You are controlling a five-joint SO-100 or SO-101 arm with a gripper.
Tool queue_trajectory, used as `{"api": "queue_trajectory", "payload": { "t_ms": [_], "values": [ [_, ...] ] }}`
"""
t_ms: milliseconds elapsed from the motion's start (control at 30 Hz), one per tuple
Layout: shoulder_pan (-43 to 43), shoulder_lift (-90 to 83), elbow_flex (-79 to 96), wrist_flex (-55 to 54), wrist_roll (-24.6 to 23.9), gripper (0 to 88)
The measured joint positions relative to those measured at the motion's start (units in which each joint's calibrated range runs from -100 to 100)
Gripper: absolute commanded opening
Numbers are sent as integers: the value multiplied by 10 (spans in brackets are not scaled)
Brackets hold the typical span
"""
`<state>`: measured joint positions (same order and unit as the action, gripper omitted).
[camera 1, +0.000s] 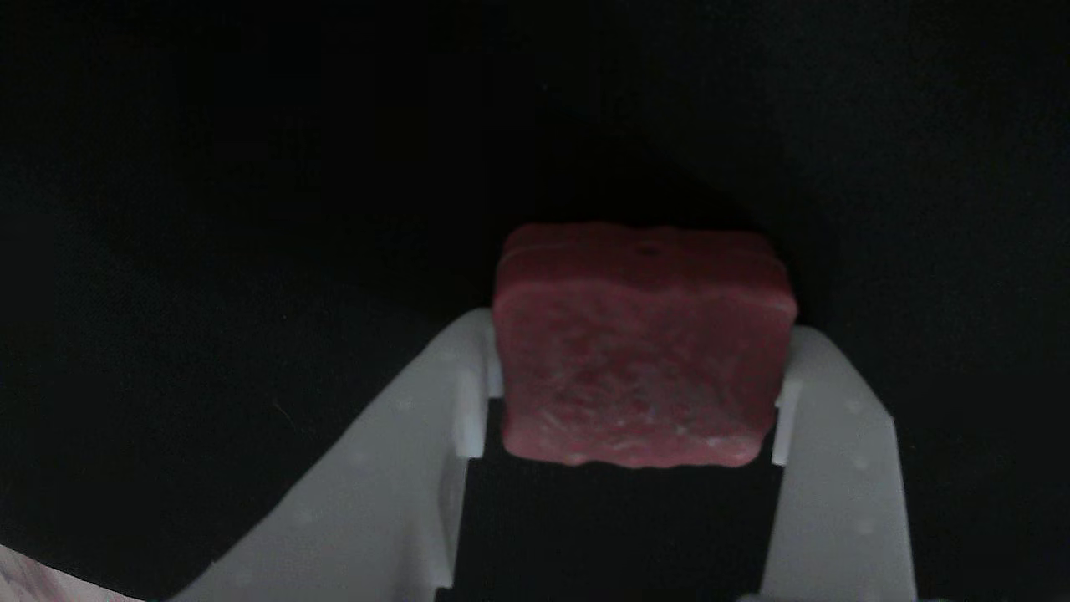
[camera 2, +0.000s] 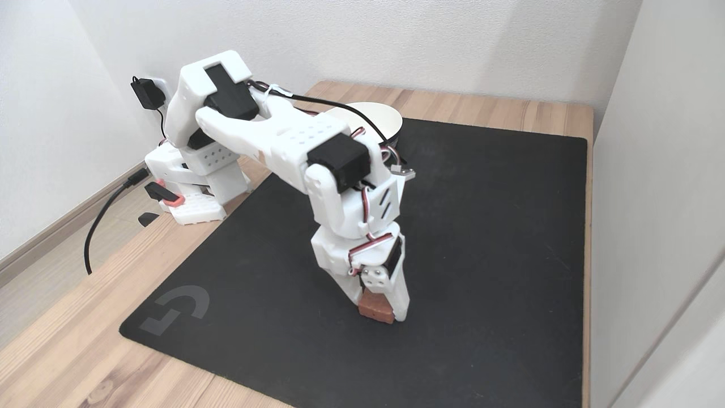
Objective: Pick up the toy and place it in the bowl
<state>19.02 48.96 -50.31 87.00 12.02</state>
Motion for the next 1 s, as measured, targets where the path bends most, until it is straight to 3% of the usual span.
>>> {"api": "queue_trajectory", "payload": {
  "t_ms": [200, 467, 733, 1000],
  "values": [
    [19, -32, 19, 0, -5, 23],
    [0, -180, 148, -73, -60, 23],
    [-112, -354, 339, -176, -144, 23],
    [-285, -574, 587, -314, -231, 24]
  ]
}}
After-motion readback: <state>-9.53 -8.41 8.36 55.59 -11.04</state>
